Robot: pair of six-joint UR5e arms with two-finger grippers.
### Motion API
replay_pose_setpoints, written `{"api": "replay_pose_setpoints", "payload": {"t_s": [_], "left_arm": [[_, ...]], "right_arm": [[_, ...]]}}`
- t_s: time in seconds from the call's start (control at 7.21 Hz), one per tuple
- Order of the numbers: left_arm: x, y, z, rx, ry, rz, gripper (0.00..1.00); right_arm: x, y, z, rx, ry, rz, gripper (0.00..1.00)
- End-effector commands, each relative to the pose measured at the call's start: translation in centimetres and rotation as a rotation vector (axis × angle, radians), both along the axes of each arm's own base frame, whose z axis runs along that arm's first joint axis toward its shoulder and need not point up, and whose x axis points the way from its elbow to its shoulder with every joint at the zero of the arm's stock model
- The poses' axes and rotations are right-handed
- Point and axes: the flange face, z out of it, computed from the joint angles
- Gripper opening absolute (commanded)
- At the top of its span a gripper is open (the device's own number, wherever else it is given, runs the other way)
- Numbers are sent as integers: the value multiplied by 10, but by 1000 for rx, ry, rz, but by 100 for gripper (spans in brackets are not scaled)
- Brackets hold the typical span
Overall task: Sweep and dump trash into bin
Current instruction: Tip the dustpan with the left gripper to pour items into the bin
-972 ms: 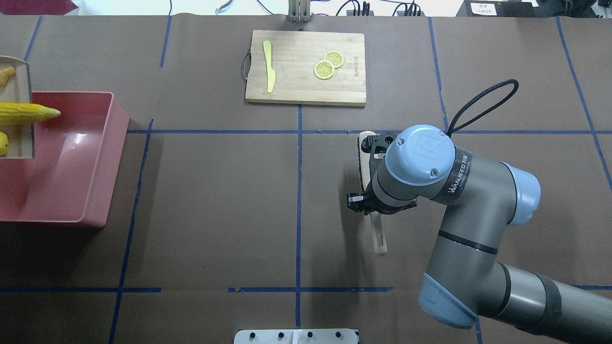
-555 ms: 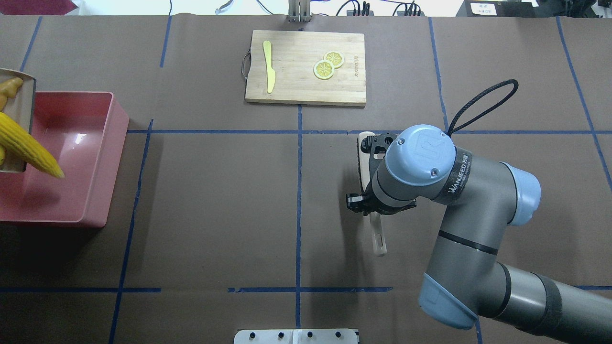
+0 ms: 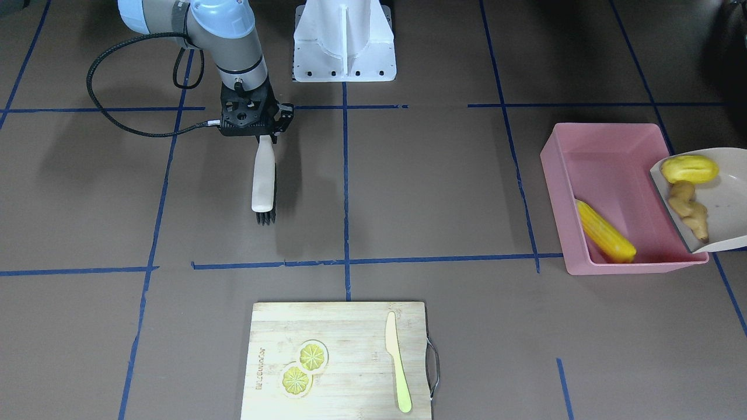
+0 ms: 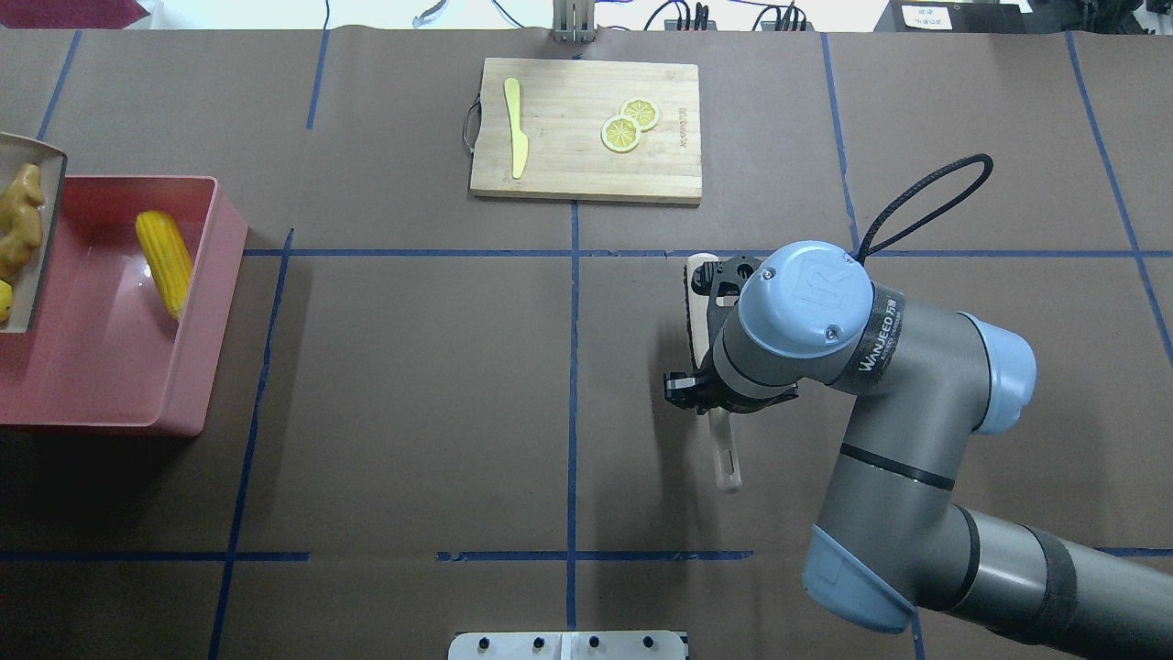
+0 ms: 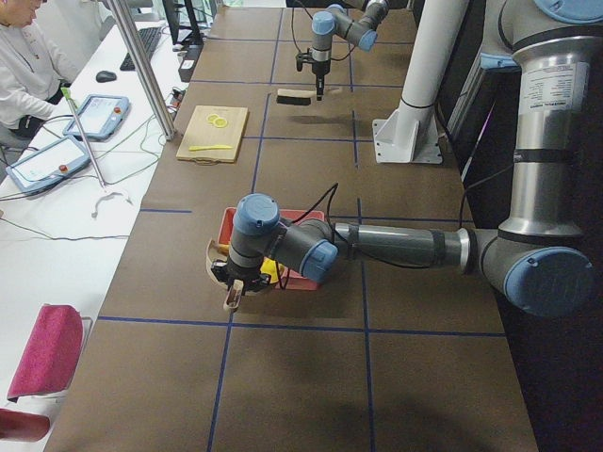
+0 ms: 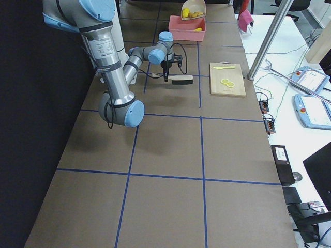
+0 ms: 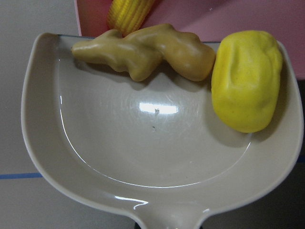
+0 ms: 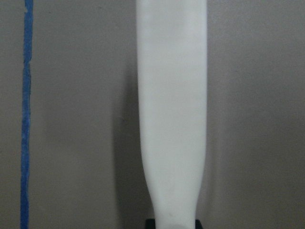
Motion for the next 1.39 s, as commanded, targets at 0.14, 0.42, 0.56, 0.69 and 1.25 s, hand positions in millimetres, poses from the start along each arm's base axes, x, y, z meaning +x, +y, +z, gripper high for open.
{"api": "replay_pose_setpoints", "payload": {"t_s": [0.14, 0.42, 0.56, 0.69, 1.25], "left_arm": [[-7, -29, -47, -80, -19, -27, 0], [-2, -28, -42, -162, -60, -20, 0], [-3, -29, -42, -158, -112, -29, 0], [6, -30, -49, -128, -149, -6, 0], [-3, -44, -72, -110, -218, 7, 0]], "right_arm": [[-1, 1, 0, 1, 1, -1, 0], [-2, 2, 0, 1, 1, -2, 0], [-2, 2, 0, 2, 2, -1, 0], [-2, 2, 0, 2, 2, -1, 0], [-3, 3, 1, 0, 3, -3, 0]]}}
